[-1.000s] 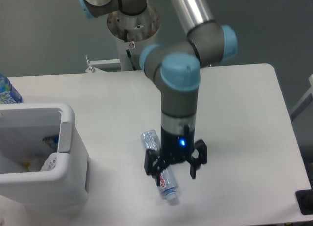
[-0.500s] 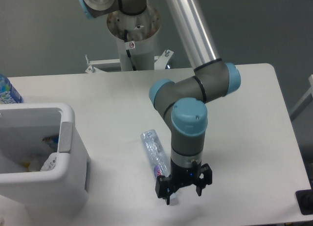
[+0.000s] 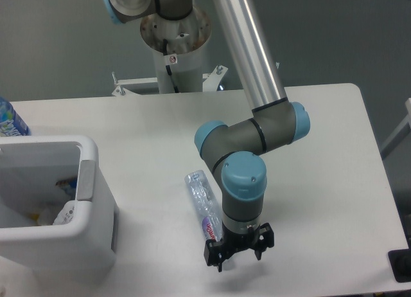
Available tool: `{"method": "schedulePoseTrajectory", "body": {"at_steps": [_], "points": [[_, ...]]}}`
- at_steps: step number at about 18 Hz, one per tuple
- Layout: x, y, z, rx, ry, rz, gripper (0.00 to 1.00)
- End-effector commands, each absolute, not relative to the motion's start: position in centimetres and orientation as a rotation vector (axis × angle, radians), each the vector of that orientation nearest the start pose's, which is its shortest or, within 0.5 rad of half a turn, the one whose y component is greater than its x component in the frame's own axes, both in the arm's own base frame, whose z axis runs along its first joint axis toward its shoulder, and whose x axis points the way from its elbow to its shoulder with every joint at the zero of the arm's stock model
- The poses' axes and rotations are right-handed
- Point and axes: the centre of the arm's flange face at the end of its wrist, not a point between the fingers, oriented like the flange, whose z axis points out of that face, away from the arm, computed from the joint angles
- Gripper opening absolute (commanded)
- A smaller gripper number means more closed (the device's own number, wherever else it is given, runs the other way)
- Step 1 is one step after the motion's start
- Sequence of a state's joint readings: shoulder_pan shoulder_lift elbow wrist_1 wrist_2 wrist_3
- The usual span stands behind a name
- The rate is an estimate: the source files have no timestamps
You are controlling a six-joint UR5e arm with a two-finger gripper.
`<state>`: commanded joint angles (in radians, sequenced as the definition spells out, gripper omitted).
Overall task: Place the trash in the trash can
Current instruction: 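Move the gripper to the capped end of the water bottle, then lower the gripper around the bottle cap end and close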
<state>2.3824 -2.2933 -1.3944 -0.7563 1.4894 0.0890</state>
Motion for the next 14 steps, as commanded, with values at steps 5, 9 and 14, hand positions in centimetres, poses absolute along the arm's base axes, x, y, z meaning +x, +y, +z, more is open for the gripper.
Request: {"method": "schedulePoseTrajectory", "body": {"at_steps": [5, 9, 14], "points": [[-43.0, 61.2, 19.6, -2.721, -0.995, 0.092, 0.98], [-42.7, 61.2, 19.1, -2.738, -1.0, 0.12, 0.86], [-42.6, 61.3, 19.3, -2.74, -0.997, 0.134, 0.7]]}}
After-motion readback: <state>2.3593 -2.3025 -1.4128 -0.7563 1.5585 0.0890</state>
